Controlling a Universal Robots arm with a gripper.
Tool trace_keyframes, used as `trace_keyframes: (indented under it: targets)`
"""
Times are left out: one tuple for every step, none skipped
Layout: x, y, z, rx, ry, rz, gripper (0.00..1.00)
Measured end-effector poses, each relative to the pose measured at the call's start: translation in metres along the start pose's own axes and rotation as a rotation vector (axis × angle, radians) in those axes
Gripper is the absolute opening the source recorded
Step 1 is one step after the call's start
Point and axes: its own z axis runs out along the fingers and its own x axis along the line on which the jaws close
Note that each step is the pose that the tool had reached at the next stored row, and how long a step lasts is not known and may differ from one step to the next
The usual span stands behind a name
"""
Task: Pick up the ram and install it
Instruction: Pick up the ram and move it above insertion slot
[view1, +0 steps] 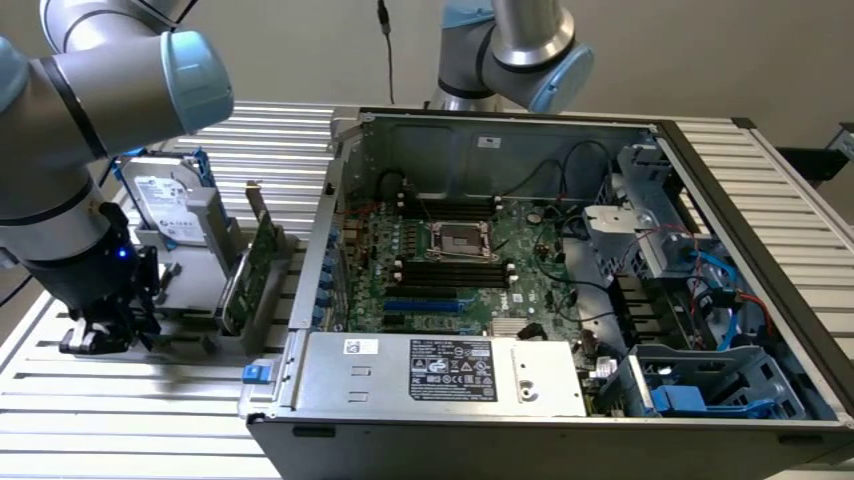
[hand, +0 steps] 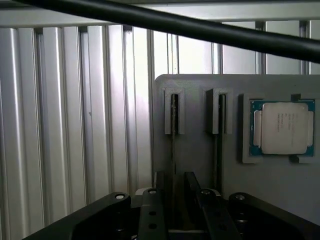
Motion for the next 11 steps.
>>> trace_keyframes:
  targets:
    - [0.0,-0.0001,0.0001,-0.0002,-0.0003,0.0,0.3]
    - [0.0,-0.0004,0.0001,-0.0003,-0.001,0.0,0.3]
    - [0.0,-0.0008,0.0,-0.0003,-0.0019,0.0,0.3]
    - [-0.0001,-0.0012,0.0,-0.0005,-0.0031,0.0,0.3]
    - [-0.0001,-0.0017,-0.0001,-0.0006,-0.0045,0.0,0.3]
    - [-0.0001,-0.0019,0.0,-0.0006,-0.0063,0.0,0.3]
    - [-0.0001,-0.0021,0.0,-0.0006,-0.0083,0.0,0.3]
    - [-0.0001,-0.0023,0.0,-0.0006,-0.0103,0.0,0.3]
    - [-0.0001,-0.0024,0.0,-0.0007,-0.0115,0.0,0.3]
    - [-0.0001,-0.0026,-0.0001,-0.0008,-0.0121,0.0,0.3]
    - [-0.0001,-0.0026,0.0,-0.0009,-0.0125,0.0,0.3]
